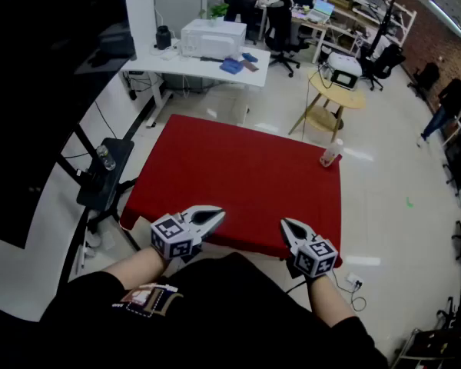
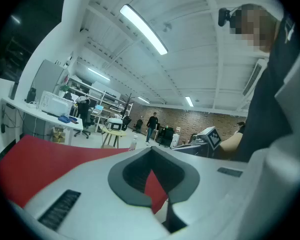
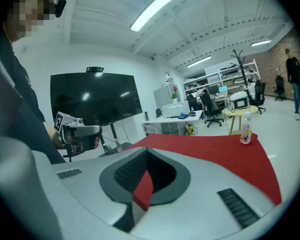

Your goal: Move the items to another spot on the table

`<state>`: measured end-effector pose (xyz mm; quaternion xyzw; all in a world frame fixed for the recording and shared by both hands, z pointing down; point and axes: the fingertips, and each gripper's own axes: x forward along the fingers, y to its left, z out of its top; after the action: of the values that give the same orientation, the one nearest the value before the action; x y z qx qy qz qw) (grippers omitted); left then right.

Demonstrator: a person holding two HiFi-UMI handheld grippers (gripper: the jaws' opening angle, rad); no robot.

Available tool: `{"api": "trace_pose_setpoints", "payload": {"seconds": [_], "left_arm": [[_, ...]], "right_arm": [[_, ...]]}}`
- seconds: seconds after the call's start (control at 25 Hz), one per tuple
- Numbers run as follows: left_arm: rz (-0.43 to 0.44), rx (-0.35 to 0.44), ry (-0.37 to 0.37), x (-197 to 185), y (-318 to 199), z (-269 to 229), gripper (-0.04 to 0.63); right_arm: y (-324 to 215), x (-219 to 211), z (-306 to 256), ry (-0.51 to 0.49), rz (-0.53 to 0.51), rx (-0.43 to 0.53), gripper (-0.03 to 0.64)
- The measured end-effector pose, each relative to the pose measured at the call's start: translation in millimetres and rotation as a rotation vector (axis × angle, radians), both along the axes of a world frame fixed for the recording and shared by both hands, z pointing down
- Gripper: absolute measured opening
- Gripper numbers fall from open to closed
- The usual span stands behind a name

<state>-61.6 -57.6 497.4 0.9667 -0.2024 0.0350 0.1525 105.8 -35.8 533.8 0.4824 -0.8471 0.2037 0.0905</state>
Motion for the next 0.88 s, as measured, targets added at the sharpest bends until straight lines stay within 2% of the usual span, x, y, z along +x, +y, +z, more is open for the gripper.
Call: {"api": "trace_pose_setpoints", "payload": {"seconds": [0.16, 0.48, 0.64, 0.88], "left_arm": [[0.008, 0.015, 0.036, 46, -2, -9, 0.003], [0.031, 0.006, 0.045, 149, -26, -11, 0.003], [0.059, 0.011, 0.032, 193, -59, -8, 0.003], [0.13, 0.031, -0.007, 235, -124, -4, 0.003]], "right_arm": [[-3, 73, -14, 0.022, 0.072, 0.038, 0.002], [-12, 205, -25, 0.062, 0.188, 0.056, 0.003], [-36, 253, -28, 0.09, 0.258, 0.079, 0.003], [-76, 312, -10, 0.114, 0.398, 0.046, 0.003]]}}
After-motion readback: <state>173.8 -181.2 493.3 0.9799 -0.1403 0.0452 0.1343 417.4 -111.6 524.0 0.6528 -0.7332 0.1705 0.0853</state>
